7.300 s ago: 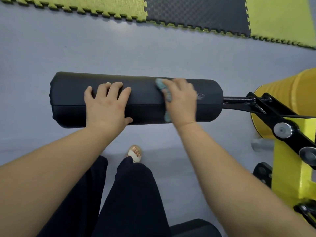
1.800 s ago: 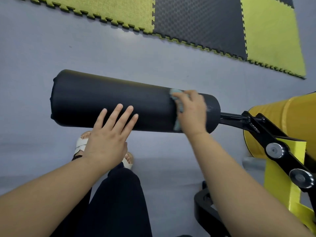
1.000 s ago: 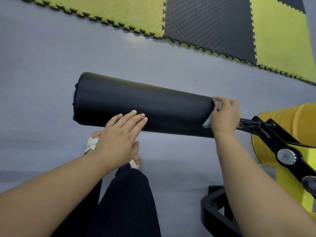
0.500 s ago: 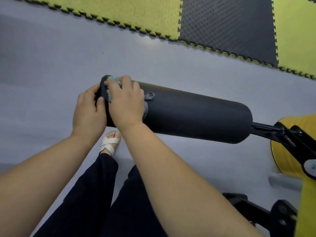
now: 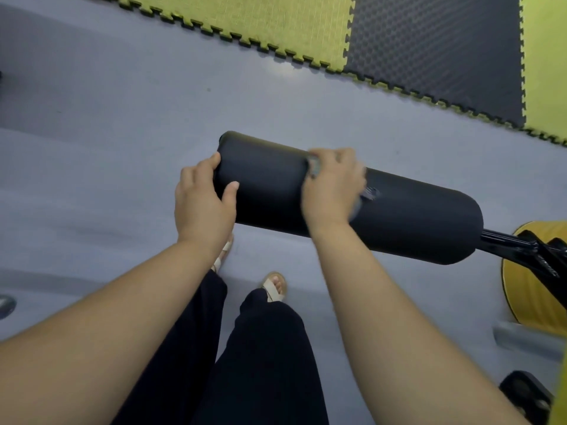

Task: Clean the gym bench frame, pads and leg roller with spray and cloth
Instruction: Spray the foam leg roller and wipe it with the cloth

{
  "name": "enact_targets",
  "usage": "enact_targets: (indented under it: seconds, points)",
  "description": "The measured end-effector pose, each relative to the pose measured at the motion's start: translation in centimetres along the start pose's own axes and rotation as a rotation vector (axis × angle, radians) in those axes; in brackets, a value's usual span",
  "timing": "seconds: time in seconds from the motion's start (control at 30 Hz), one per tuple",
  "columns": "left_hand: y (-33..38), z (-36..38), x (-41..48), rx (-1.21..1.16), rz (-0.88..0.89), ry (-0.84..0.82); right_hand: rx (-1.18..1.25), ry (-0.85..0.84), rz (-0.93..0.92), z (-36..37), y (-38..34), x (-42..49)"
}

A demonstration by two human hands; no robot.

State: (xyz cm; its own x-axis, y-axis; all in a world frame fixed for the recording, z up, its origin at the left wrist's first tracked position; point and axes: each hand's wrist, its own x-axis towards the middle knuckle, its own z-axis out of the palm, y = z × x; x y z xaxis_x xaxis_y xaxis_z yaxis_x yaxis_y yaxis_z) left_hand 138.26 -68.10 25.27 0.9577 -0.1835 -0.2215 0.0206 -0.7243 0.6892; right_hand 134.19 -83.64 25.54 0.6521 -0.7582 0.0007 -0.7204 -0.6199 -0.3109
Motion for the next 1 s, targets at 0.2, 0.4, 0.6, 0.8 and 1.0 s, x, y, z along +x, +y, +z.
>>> enact_targets:
  seconds: [0.2,0.4,0.6,0.8,1.0]
  points:
    - [-1.3,-0.2,-1.2,-0.139,-0.05,0.02,0.102,-0.153,-0.489,2.8,-8.0,-1.8]
    - [1.7,1.5,-3.2,0.184,0.23,0.033,-0.041,-0.132,-0.261,-1.2,4.4,3.5]
    - [7.2,5.9,-4.1,0.643,0.613,-0.358,-0.231,-0.08,0.301,-6.9,16.4,6.3]
    - [8.5,7.5,-2.3,0.797,0.567,-0.368,-0.108,-0.187,-0.024,-3.2,7.8,4.8]
    - [6.5,7.0,-3.9,0.811,0.645,-0.297,-0.046,-0.18,-0.251,-3.7,9.9,4.8]
